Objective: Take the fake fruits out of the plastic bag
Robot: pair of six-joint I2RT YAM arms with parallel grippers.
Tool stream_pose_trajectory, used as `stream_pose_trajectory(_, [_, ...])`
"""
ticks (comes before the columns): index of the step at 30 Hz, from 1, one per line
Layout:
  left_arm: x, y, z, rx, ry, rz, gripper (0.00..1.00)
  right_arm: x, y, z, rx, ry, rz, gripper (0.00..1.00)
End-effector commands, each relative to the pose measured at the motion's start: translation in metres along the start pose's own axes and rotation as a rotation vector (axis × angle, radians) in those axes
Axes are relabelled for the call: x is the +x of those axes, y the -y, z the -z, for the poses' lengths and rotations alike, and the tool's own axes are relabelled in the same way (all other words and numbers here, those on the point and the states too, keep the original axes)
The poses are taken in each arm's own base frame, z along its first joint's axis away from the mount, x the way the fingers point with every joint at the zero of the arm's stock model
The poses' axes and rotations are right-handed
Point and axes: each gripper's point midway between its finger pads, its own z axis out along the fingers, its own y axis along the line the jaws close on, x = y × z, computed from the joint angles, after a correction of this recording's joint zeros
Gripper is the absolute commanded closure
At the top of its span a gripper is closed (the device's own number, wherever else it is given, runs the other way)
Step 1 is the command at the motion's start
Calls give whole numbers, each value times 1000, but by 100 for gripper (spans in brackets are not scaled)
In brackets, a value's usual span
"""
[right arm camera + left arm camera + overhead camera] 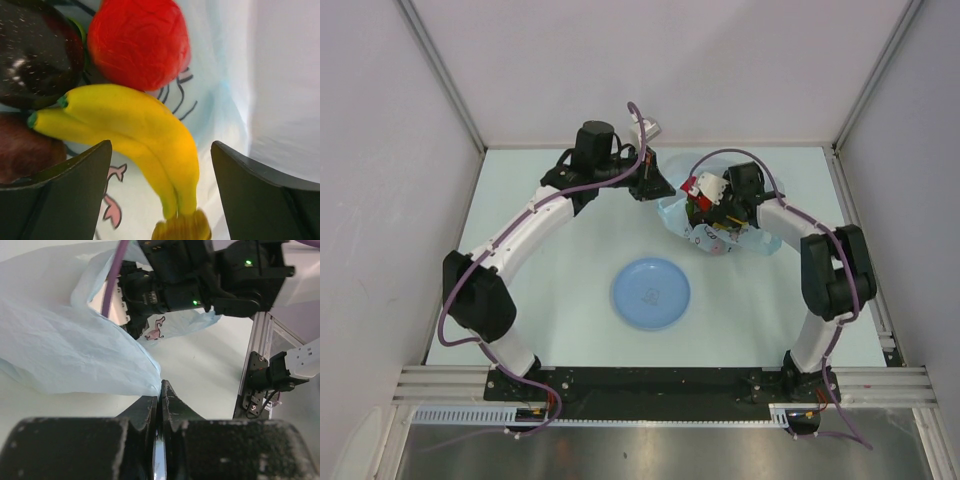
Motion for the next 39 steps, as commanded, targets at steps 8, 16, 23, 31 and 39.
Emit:
stream_pose_trajectory(8, [-11, 7, 10, -4, 13, -99, 91, 14, -2, -41, -317, -57, 19, 22])
stream_pose_trajectory(16, [-7, 2, 12, -27, -1, -123, 91, 12, -13, -36, -518, -49, -107, 88])
stream_pose_trajectory(23, [-5, -1, 11, -33, -5, -129, 91, -31, -7, 17, -432, 92, -135, 94])
stream_pose_trajectory(31, [-4, -1, 7, -21, -5, -114, 91, -49, -15, 62, -331, 127, -121, 96])
stream_pose_trajectory(39, [3, 2, 7, -5, -8, -87, 91, 49, -31, 22, -201, -150, -343, 71])
